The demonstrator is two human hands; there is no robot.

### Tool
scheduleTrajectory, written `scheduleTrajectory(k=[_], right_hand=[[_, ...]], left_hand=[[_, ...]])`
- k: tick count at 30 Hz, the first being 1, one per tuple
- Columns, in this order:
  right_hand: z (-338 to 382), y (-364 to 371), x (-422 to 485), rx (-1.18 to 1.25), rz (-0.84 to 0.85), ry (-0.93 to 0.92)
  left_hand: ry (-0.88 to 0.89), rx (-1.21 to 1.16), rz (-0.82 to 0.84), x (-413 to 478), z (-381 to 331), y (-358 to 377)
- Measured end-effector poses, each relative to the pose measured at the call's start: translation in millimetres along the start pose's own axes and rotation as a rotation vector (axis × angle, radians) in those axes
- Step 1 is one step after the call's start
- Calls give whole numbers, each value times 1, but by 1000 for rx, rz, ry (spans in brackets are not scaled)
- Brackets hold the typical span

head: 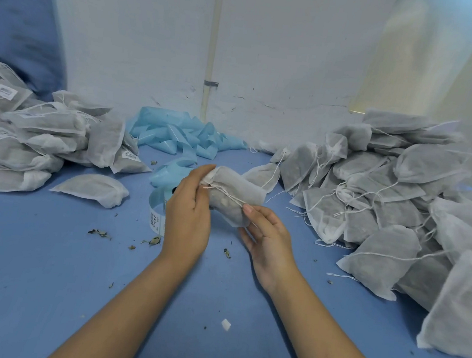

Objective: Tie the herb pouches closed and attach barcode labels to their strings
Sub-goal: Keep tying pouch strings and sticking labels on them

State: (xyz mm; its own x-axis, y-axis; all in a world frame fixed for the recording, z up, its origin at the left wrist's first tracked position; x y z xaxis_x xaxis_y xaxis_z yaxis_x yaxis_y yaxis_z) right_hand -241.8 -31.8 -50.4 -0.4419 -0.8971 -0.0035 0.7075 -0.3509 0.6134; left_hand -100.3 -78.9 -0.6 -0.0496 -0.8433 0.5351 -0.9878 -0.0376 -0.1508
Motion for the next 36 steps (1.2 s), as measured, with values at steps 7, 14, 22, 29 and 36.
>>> scheduleTrajectory(k=[7, 14, 22, 29, 36], right_hand=[[-3, 0, -2, 8, -62, 19], [-4, 9, -7, -29, -36, -37], [0, 7, -5, -10, -14, -100], [-16, 12, -2, -139, 108, 59], [-16, 12, -1, -481, 237, 4]], left_hand=[[52, 40, 128, -7, -2, 9], [-73, -146, 27, -3, 0, 8], [-530, -464, 61, 1, 33, 18], [-493, -449, -29, 4, 34, 9], [-450, -408, -67, 8, 35, 2]])
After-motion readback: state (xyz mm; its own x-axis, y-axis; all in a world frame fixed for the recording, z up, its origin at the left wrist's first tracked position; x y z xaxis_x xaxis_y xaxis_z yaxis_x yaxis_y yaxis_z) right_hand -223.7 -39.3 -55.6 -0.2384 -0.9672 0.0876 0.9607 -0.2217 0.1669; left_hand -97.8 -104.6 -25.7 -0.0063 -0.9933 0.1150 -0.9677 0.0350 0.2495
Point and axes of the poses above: each hand's wrist, its own x-axis towards the middle knuckle, its own y-axis out of the palm, z = x × y, the point moved 7 cm from there along x, towards the middle knuckle, and after that the axes turned 10 degrees about x, right-handed, at the moved point
